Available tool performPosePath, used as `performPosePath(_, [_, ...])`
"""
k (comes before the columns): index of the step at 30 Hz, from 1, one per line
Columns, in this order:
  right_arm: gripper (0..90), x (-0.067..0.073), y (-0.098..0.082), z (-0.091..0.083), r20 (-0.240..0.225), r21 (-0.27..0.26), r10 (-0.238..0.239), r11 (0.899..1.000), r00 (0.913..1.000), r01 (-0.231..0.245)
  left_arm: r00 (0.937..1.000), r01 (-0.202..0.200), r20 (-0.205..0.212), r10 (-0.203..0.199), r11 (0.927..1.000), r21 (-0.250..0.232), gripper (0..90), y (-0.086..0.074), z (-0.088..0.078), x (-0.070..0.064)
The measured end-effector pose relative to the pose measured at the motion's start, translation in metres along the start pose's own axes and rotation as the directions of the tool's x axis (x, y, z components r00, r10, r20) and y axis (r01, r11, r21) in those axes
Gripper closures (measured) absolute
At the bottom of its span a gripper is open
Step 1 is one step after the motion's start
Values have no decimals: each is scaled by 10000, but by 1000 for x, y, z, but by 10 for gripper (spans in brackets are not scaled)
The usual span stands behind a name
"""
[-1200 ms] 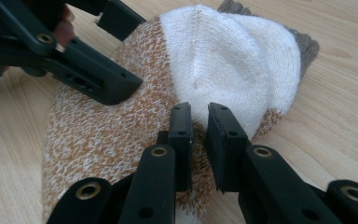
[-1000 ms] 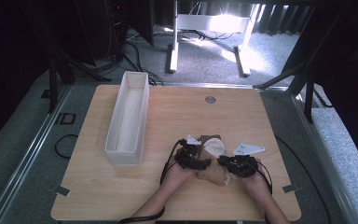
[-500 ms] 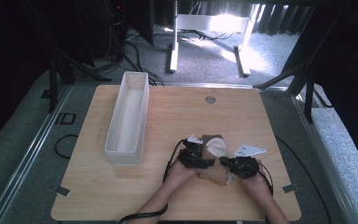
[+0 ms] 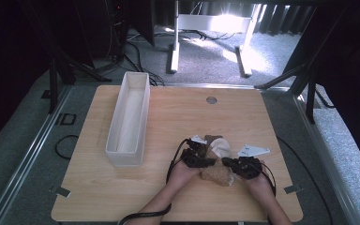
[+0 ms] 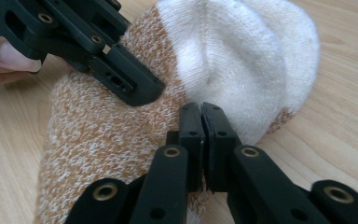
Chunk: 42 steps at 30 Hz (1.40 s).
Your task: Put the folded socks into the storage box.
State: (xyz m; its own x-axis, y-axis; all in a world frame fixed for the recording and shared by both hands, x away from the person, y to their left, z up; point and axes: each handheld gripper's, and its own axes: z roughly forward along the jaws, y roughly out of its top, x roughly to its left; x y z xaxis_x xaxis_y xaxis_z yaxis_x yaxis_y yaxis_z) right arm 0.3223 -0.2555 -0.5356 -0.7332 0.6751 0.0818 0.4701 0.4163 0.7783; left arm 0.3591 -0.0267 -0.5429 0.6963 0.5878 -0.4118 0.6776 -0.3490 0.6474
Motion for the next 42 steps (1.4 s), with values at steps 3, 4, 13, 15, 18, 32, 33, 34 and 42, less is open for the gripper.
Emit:
performPosePath(3, [714,0,2,-5,109,-216,0,9998,9999,3,10000,86,-3,-86,9999,68,710,2,-4,-1])
performPosePath(4, [672,0,2,-7,154,-349,11,9994,9999,-5,10000,3,17,-3,10000,51,711,3,-6,-2])
performPosePath(13, [268,-3,4,-34,422,-1459,323,9890,9986,-259,9959,-813,-399,818,9966,135,713,20,-29,-15])
performPosePath(15, [220,-6,1,-40,466,-1902,448,9811,9979,-352,9939,-913,-603,922,9957,178,712,22,-34,-16])
performPosePath(18, [146,-10,-3,-42,785,-2081,526,9775,9955,-353,9907,-1082,-790,1105,9936,334,712,25,-40,-17])
performPosePath(32, [122,-17,-25,-34,1769,-1761,150,9842,9841,167,9688,-1763,-1477,1992,9721,1550,711,39,-65,-19])
performPosePath(33, [122,-17,-26,-33,1825,-1791,111,9836,9831,221,9678,-1747,-1522,2003,9705,1661,710,41,-67,-18])
performPosePath(34, [122,-17,-27,-33,1781,-1806,78,9832,9840,249,9666,-1793,-1516,2065,9680,1754,710,43,-69,-18])
performPosePath(42, [123,-17,-26,-33,1810,-1860,76,9822,9835,267,9578,-1862,-1661,2344,9469,2622,710,54,-82,-20])
